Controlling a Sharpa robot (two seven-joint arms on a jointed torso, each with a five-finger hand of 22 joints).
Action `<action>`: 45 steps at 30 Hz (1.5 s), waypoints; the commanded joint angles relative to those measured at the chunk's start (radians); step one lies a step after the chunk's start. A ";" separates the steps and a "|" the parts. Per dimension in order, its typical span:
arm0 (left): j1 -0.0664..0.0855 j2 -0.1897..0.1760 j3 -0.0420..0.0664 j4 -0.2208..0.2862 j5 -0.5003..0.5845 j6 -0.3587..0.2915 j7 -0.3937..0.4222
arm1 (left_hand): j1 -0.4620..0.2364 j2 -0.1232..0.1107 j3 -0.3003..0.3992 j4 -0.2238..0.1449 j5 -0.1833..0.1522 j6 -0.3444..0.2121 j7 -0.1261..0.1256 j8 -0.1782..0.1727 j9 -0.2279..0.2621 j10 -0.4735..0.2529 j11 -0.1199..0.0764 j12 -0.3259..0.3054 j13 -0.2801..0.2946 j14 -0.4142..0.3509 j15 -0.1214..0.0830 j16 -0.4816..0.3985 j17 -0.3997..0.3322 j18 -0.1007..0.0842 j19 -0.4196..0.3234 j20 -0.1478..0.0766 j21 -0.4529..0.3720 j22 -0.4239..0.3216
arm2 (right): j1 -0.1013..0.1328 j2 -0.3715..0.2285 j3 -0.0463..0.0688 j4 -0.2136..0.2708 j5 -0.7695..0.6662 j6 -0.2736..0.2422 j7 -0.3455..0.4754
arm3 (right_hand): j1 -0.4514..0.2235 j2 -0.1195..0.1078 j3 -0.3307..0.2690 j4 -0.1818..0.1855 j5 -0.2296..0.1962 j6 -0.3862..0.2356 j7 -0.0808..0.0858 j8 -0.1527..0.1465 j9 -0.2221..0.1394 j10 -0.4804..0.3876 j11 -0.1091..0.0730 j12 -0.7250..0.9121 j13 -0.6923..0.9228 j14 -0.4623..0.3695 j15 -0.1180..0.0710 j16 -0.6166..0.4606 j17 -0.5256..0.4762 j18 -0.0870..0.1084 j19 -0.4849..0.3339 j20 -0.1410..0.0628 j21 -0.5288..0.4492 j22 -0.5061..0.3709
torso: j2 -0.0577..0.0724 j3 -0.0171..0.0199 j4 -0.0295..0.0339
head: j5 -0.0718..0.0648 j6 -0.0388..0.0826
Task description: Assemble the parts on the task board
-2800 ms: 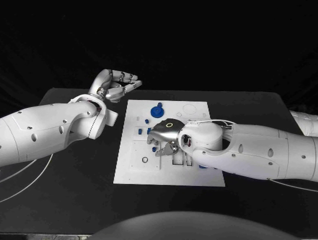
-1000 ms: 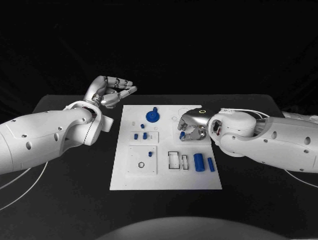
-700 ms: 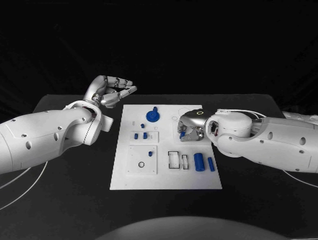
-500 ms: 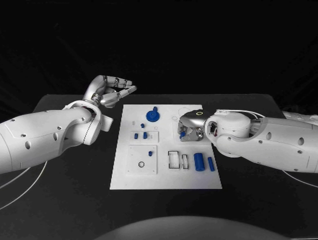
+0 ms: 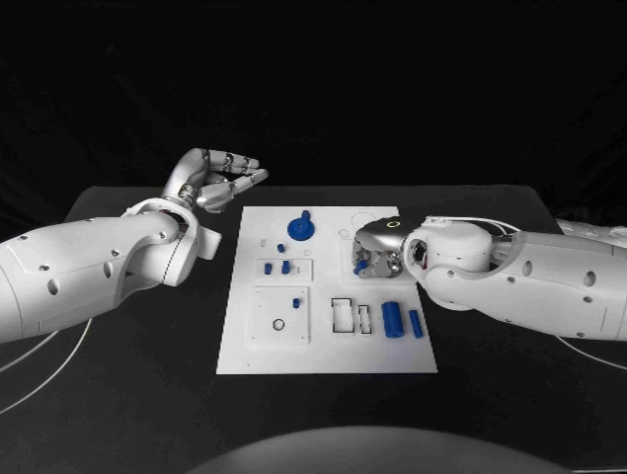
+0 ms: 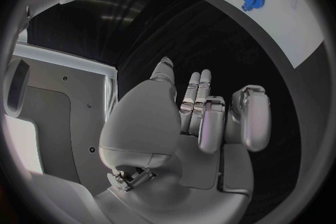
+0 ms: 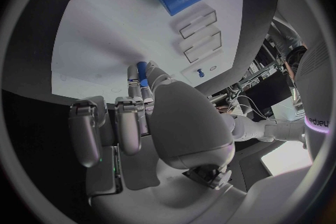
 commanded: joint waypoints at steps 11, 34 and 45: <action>0.001 0.001 0.001 0.001 0.003 0.010 0.008 | 0.002 0.010 0.007 0.000 -0.003 0.005 0.000 -0.006 -0.001 -0.002 0.000 -0.005 -0.001 0.106 0.002 0.003 0.263 0.011 0.015 0.003 -0.004 0.218 | -0.003 -0.001 0.000 -0.001 -0.020 -0.002 0.002 | 0.028 0.054 0.045 0.012 -0.003 0.066 -0.021 0.022 0.009 0.068 -0.017 0.002 0.001 0.106 -0.017 0.004 0.263 -0.007 0.105 -0.014 0.004 0.263 | 0.000 0.0000 0.0000 | 0.001 0.003; 0.001 0.000 0.001 0.002 0.003 0.008 0.007 | 0.008 0.013 0.006 0.000 -0.003 0.005 0.000 -0.007 -0.001 -0.003 0.001 -0.005 -0.001 0.106 0.002 0.003 0.263 0.012 0.014 0.003 -0.006 0.218 | 0.056 -0.065 0.002 0.106 0.020 -0.201 0.069 | 0.031 0.052 0.048 0.019 -0.003 0.074 -0.021 0.023 0.010 0.086 -0.018 -0.007 -0.001 0.106 -0.021 0.004 0.263 -0.007 0.105 -0.019 0.004 0.263 | 0.000 -0.0008 -0.0001 | 0.013 0.001; 0.001 0.006 0.001 -0.004 0.003 0.011 0.008 | 0.008 0.013 0.006 0.000 -0.003 0.005 0.000 -0.007 -0.001 -0.003 0.001 -0.005 -0.001 0.106 0.002 0.003 0.263 0.012 0.014 0.003 -0.006 0.218 | 0.084 -0.031 0.004 0.185 0.069 -0.153 0.109 | 0.034 0.053 0.051 0.021 -0.003 0.074 -0.018 0.022 0.010 0.087 -0.016 -0.012 -0.002 0.106 -0.019 0.004 0.263 -0.007 0.105 -0.019 0.004 0.263 | -0.002 -0.0008 0.0008 | 0.026 -0.001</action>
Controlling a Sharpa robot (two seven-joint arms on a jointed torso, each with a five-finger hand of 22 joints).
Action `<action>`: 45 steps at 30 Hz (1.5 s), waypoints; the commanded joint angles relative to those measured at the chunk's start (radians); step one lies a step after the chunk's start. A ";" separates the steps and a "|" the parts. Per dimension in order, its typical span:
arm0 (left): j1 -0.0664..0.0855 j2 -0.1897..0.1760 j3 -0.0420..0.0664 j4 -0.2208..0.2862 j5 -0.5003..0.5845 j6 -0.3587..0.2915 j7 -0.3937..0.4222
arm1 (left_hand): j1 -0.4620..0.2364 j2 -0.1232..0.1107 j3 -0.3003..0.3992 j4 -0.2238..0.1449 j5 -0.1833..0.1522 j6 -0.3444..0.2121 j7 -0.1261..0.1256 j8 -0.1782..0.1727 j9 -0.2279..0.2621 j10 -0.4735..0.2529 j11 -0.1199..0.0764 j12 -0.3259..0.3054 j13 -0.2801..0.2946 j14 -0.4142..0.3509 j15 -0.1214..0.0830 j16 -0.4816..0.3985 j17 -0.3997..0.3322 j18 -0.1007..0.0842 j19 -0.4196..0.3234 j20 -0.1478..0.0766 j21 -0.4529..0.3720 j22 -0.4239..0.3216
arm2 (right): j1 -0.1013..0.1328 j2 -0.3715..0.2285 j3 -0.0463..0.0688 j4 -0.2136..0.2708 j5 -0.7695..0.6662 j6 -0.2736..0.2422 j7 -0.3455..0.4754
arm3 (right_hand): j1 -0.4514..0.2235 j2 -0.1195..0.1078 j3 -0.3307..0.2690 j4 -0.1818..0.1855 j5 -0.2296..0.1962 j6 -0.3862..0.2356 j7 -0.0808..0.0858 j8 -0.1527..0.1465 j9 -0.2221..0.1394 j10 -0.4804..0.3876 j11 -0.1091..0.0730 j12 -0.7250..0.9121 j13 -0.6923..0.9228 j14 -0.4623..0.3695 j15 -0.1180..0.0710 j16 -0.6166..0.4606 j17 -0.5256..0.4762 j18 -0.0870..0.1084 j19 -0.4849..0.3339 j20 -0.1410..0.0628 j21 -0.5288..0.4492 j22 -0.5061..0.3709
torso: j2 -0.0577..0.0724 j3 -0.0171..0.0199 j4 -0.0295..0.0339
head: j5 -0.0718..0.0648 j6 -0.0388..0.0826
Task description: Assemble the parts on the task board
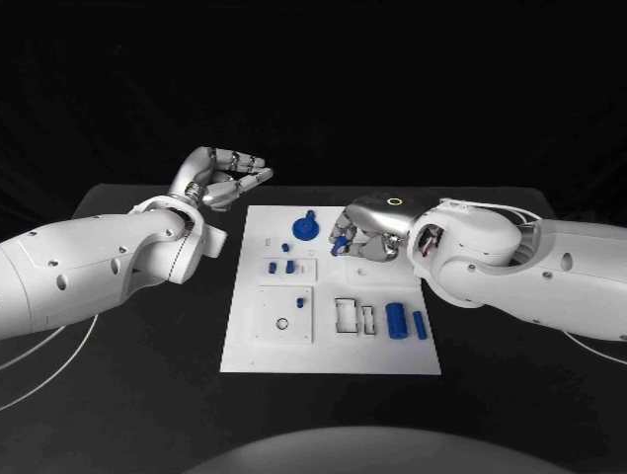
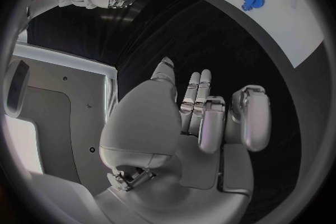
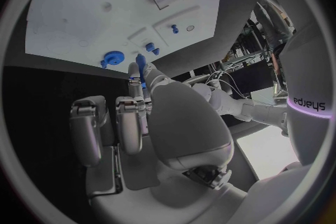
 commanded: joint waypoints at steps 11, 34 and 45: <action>0.000 0.013 0.000 -0.014 0.003 0.016 0.010 | 0.002 0.007 0.006 0.000 -0.003 0.005 0.000 -0.007 -0.002 -0.003 0.000 -0.004 -0.001 0.106 0.002 0.003 0.263 0.012 0.014 0.003 -0.007 0.218 | -0.018 0.113 0.000 0.006 -0.013 0.060 0.073 | 0.012 0.006 0.009 0.002 0.003 0.024 -0.004 0.010 0.009 0.004 0.004 -0.013 -0.001 0.106 -0.003 0.004 0.263 -0.007 0.105 -0.004 0.005 0.263 | -0.008 -0.0022 0.0044 | 0.011 -0.007; 0.000 0.015 0.000 -0.019 0.001 0.017 0.009 | 0.003 0.008 0.006 0.000 -0.002 0.005 0.000 -0.007 -0.002 -0.003 0.000 -0.004 -0.001 0.106 0.002 0.003 0.263 0.012 0.014 0.003 -0.006 0.218 | -0.109 0.245 0.000 -0.101 -0.222 0.161 0.138 | 0.022 0.006 0.017 0.002 0.003 0.020 -0.002 0.005 0.008 -0.002 0.006 -0.027 -0.002 0.106 0.000 0.004 0.263 -0.007 0.105 -0.002 0.005 0.263 | -0.010 -0.0027 0.0051 | 0.015 -0.023; 0.000 0.015 0.000 -0.017 0.001 0.017 0.008 | 0.005 0.009 0.005 0.000 -0.002 0.005 0.000 -0.008 -0.002 -0.004 0.001 -0.005 -0.002 0.106 0.003 0.003 0.263 0.012 0.015 0.003 -0.006 0.218 | -0.115 0.276 0.000 -0.117 -0.241 0.195 0.163 | 0.022 0.006 0.019 0.004 0.002 0.018 -0.003 0.003 0.007 -0.006 0.005 -0.030 -0.002 0.106 0.000 0.004 0.263 -0.007 0.105 -0.002 0.005 0.263 | -0.010 -0.0028 0.0062 | 0.012 -0.025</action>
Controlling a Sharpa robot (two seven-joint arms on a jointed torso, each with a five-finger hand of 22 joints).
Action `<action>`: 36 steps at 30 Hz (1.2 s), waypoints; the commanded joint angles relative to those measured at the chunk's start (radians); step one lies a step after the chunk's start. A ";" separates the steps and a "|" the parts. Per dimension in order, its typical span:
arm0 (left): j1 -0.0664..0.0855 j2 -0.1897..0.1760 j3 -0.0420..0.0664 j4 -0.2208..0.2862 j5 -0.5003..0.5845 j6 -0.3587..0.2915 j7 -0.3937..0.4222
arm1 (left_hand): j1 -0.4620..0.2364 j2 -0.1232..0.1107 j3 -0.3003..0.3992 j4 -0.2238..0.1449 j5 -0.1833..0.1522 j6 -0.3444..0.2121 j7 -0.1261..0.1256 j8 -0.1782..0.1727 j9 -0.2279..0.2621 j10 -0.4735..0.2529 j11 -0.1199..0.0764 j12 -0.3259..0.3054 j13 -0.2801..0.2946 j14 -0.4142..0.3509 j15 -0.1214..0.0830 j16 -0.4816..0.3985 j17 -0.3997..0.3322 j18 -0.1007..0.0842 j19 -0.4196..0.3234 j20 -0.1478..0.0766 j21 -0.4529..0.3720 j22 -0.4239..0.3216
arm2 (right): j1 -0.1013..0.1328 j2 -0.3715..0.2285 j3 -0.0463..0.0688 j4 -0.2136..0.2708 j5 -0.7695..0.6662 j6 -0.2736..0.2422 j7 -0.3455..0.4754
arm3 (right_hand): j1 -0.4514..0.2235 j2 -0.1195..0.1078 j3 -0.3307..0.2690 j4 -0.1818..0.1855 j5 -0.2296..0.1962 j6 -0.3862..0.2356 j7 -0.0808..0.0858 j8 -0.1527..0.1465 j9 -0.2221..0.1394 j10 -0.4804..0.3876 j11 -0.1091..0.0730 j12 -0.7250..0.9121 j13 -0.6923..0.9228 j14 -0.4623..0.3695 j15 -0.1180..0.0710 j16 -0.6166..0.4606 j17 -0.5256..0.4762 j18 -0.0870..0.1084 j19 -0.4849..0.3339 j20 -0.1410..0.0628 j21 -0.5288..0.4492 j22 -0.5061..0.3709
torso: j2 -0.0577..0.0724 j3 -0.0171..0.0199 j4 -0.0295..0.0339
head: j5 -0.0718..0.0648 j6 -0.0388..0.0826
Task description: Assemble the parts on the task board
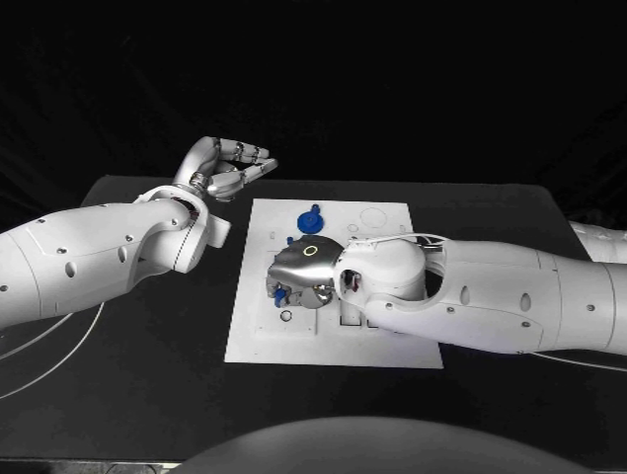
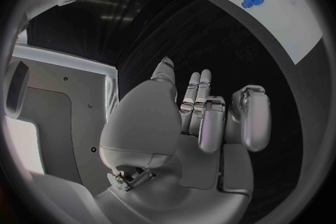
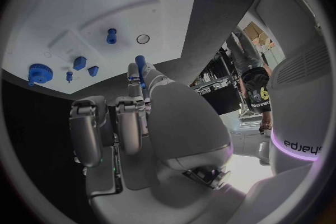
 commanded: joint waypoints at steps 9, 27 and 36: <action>0.001 0.001 0.001 0.005 0.001 0.012 0.007 | 0.005 0.009 0.005 0.000 -0.002 0.005 0.000 -0.004 -0.001 -0.004 0.001 -0.005 -0.001 0.106 0.003 0.003 0.263 0.012 0.015 0.003 -0.006 0.217 | -0.010 0.013 0.000 -0.007 -0.044 0.091 0.023 | 0.009 0.002 0.008 0.003 0.002 0.017 -0.004 0.002 0.007 -0.009 0.003 -0.008 -0.001 0.106 -0.001 0.004 0.263 -0.007 0.105 -0.002 0.004 0.263 | -0.001 -0.0014 0.0005 | -0.001 -0.010; 0.001 0.000 0.001 0.005 0.001 0.013 0.009 | 0.005 0.009 0.005 0.000 -0.002 0.005 0.000 -0.004 -0.001 -0.004 0.001 -0.005 -0.001 0.106 0.003 0.003 0.263 0.012 0.015 0.003 -0.006 0.217 | -0.018 0.014 0.000 -0.019 -0.029 0.127 0.039 | 0.008 0.002 0.008 0.004 0.002 0.015 -0.004 0.000 0.006 -0.012 0.002 -0.009 -0.001 0.106 -0.001 0.004 0.263 -0.007 0.105 -0.002 0.004 0.263 | -0.002 -0.0006 0.0000 | -0.007 -0.011; 0.001 -0.002 0.001 0.009 0.001 0.014 0.009 | 0.005 0.009 0.005 0.000 -0.002 0.005 0.000 -0.004 -0.001 -0.004 0.001 -0.005 -0.001 0.106 0.003 0.003 0.263 0.012 0.015 0.003 -0.006 0.217 | -0.023 0.018 0.000 -0.027 -0.028 0.125 0.039 | 0.008 0.002 0.009 0.004 0.002 0.015 -0.004 0.000 0.006 -0.012 0.002 -0.009 -0.001 0.106 -0.001 0.004 0.263 -0.007 0.105 -0.002 0.004 0.263 | -0.002 -0.0012 -0.0002 | -0.008 -0.012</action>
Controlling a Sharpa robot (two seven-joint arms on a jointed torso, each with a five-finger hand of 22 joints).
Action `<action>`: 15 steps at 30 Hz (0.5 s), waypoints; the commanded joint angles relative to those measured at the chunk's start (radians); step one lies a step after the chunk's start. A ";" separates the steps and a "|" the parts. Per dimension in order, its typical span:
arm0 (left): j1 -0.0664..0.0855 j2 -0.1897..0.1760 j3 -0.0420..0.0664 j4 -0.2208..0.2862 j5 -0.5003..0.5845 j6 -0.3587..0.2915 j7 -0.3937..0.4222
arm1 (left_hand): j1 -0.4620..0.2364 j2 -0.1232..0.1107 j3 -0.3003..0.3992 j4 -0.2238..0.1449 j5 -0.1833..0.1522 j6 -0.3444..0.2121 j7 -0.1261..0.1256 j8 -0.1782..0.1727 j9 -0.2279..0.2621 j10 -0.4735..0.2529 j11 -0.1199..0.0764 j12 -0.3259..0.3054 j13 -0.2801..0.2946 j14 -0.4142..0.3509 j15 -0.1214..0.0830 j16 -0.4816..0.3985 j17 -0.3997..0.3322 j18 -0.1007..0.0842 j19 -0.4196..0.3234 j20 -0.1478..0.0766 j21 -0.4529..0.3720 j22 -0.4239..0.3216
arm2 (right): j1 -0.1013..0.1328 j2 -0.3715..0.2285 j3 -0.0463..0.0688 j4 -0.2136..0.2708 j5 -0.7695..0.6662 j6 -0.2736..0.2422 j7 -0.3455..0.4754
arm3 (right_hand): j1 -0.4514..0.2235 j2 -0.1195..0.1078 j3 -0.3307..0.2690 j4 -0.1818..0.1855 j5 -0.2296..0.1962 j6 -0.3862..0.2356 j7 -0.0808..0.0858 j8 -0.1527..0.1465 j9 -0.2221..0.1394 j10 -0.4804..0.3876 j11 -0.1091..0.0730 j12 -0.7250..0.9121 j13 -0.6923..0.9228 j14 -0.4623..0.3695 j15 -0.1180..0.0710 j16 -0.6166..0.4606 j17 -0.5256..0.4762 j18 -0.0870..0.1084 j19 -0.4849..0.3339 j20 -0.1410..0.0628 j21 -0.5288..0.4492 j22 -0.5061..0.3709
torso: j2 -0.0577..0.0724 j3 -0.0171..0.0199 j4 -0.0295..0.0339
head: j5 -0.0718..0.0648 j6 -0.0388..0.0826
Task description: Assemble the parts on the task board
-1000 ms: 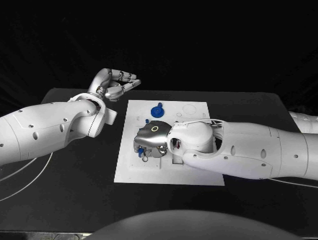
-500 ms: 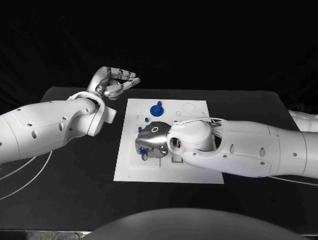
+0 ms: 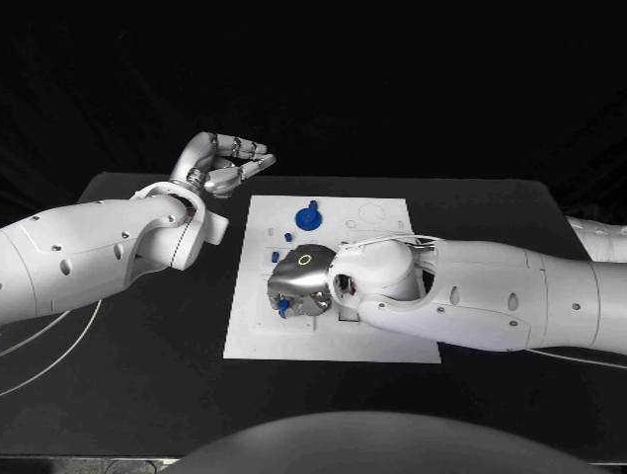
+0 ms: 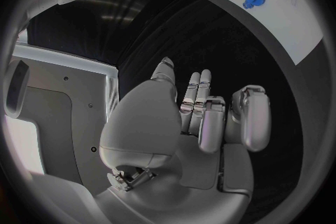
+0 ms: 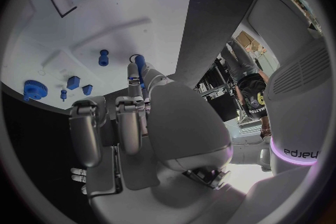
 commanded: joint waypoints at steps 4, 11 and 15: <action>0.001 -0.001 0.001 0.005 0.001 0.012 0.009 | 0.005 0.009 0.005 0.000 -0.002 0.005 0.000 -0.004 -0.001 -0.004 0.001 -0.005 -0.002 0.106 0.003 0.003 0.263 0.012 0.015 0.003 -0.006 0.218 | -0.004 0.002 -0.001 -0.009 -0.007 0.020 0.006 | -0.003 0.010 0.007 0.002 0.005 0.014 -0.004 0.006 0.006 -0.010 -0.002 -0.005 -0.001 0.106 -0.001 0.004 0.263 -0.007 0.105 -0.002 0.004 0.263 | 0.000 -0.0011 -0.0002 | 0.000 0.001; 0.001 -0.003 0.001 0.008 0.001 0.010 0.009 | 0.005 0.009 0.005 0.000 -0.002 0.005 0.000 -0.004 -0.001 -0.004 0.001 -0.005 -0.002 0.106 0.003 0.003 0.263 0.012 0.015 0.003 -0.006 0.218 | -0.006 0.005 -0.001 -0.015 -0.009 0.006 -0.004 | -0.002 0.011 0.007 0.002 0.005 0.014 -0.004 0.005 0.006 -0.010 -0.002 -0.005 -0.001 0.106 -0.001 0.004 0.263 -0.007 0.105 -0.002 0.004 0.263 | 0.001 -0.0008 0.0002 | -0.001 0.000; 0.001 -0.003 0.001 0.008 0.001 0.010 0.009 | 0.005 0.009 0.005 0.000 -0.002 0.005 0.000 -0.004 -0.001 -0.004 0.001 -0.005 -0.002 0.106 0.003 0.003 0.263 0.012 0.015 0.003 -0.006 0.218 | -0.007 0.008 -0.001 -0.018 -0.014 -0.005 -0.011 | -0.002 0.011 0.007 0.002 0.005 0.014 -0.004 0.005 0.006 -0.011 -0.002 -0.005 -0.001 0.106 -0.001 0.004 0.263 -0.007 0.105 -0.002 0.004 0.263 | 0.001 -0.0006 0.0003 | -0.001 -0.001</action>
